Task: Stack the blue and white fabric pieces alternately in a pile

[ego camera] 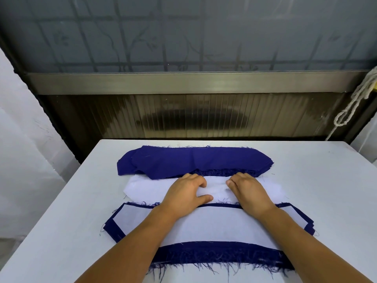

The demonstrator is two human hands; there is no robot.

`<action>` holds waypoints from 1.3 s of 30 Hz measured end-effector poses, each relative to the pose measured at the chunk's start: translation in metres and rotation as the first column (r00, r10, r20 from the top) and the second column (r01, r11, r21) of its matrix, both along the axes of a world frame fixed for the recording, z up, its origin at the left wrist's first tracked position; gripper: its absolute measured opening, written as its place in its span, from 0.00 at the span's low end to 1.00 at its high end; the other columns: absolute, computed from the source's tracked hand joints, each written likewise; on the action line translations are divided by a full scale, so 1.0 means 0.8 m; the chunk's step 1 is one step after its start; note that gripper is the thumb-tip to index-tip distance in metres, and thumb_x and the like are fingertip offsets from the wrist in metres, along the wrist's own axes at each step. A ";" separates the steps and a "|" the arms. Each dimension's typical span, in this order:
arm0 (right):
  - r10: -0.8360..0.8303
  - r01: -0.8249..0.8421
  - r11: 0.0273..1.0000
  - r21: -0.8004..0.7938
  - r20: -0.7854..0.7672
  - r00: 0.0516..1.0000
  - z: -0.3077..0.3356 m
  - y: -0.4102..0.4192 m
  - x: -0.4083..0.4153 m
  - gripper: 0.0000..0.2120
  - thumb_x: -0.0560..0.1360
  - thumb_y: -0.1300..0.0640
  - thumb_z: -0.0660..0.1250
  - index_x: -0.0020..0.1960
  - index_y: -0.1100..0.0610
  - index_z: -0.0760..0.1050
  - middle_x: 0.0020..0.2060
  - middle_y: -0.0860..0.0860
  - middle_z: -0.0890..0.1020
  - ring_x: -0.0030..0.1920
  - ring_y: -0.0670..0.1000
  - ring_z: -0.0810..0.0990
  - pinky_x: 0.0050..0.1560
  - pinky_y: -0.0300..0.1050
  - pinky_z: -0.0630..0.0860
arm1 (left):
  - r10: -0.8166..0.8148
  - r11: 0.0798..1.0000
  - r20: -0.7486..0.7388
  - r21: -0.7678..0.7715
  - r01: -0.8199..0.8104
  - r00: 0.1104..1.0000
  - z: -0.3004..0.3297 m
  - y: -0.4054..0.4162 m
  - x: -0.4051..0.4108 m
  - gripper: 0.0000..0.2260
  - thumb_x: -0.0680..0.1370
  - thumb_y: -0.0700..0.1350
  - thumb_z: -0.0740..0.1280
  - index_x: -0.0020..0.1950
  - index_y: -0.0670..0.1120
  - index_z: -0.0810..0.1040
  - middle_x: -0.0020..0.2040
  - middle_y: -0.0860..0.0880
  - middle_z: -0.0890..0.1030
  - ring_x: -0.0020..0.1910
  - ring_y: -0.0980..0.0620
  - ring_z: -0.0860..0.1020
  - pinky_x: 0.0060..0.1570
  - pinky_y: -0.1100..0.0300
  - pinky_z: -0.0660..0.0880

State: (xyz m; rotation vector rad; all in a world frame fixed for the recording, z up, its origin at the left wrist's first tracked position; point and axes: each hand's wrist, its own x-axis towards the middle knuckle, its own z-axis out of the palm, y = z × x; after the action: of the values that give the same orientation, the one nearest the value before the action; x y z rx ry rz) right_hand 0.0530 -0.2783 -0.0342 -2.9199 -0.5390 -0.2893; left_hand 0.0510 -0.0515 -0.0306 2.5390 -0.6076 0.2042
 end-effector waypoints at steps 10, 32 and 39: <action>0.026 0.009 0.953 0.301 -0.111 0.993 0.013 0.005 -0.010 0.10 0.76 0.41 0.64 0.48 0.46 0.73 0.45 0.41 0.76 0.48 0.43 0.72 0.50 0.38 0.70 | -0.001 0.996 -0.031 -0.085 -0.001 1.000 -0.002 0.001 0.005 0.10 0.82 0.49 0.62 0.53 0.47 0.81 0.48 0.53 0.79 0.50 0.55 0.73 0.51 0.58 0.73; 0.024 0.002 0.988 0.156 -0.161 0.987 0.017 -0.026 -0.013 0.02 0.78 0.56 0.65 0.51 0.51 0.74 0.46 0.44 0.74 0.49 0.47 0.71 0.48 0.36 0.67 | -0.085 0.990 -0.012 0.108 0.086 0.996 0.004 0.011 0.004 0.11 0.79 0.51 0.66 0.60 0.51 0.80 0.59 0.58 0.76 0.57 0.56 0.71 0.59 0.60 0.68; 0.016 0.015 0.986 0.164 -0.187 0.982 0.030 -0.036 -0.017 0.04 0.79 0.53 0.63 0.48 0.52 0.75 0.45 0.44 0.74 0.48 0.46 0.72 0.48 0.37 0.69 | -0.017 0.985 -0.049 0.168 0.025 0.999 0.014 0.067 -0.001 0.08 0.78 0.50 0.67 0.56 0.54 0.80 0.55 0.61 0.75 0.53 0.59 0.71 0.52 0.67 0.68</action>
State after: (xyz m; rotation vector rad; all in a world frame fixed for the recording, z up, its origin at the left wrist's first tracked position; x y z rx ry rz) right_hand 0.0392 -0.3073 -0.0105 -2.7482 -0.4627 -0.0539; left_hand 0.0498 0.0017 -0.0191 2.6901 -0.6576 0.0879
